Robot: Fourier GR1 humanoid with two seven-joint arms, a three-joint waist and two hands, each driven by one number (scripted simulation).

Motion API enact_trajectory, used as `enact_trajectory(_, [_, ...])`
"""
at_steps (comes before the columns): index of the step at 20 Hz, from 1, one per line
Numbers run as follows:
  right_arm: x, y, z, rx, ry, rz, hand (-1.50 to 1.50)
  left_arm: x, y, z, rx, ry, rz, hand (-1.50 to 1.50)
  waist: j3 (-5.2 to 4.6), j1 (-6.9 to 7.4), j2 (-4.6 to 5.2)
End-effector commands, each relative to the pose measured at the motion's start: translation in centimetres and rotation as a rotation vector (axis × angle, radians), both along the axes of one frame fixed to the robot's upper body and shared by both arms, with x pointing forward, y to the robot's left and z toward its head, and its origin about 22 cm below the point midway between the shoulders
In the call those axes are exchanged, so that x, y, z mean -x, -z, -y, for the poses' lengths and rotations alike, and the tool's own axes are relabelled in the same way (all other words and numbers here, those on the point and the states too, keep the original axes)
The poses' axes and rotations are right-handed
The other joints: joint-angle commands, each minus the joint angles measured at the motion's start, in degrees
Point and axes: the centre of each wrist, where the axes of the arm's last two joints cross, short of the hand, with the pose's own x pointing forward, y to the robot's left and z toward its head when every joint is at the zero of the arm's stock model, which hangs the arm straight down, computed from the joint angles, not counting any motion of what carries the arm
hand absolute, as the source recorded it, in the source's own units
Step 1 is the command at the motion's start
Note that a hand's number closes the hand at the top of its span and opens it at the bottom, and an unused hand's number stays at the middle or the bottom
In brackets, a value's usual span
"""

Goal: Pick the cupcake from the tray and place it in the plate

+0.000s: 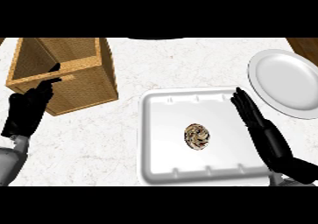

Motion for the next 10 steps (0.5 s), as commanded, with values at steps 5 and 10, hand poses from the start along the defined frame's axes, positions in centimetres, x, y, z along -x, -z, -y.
enact_trajectory(5, [-1.3, -6.9, 5.1, 0.001, 0.481, 0.169, 1.5, 3.4, 7.0, 1.3, 0.247, -0.16, -0.248, 0.0, 0.75, 0.35, 0.32])
enact_trajectory(10, [0.7, -4.8, 11.4, 0.237, 0.94, 0.105, -1.5, 4.7, 7.8, 2.6, 0.356, -0.178, -0.276, 0.0, 0.59, -2.29, 0.87])
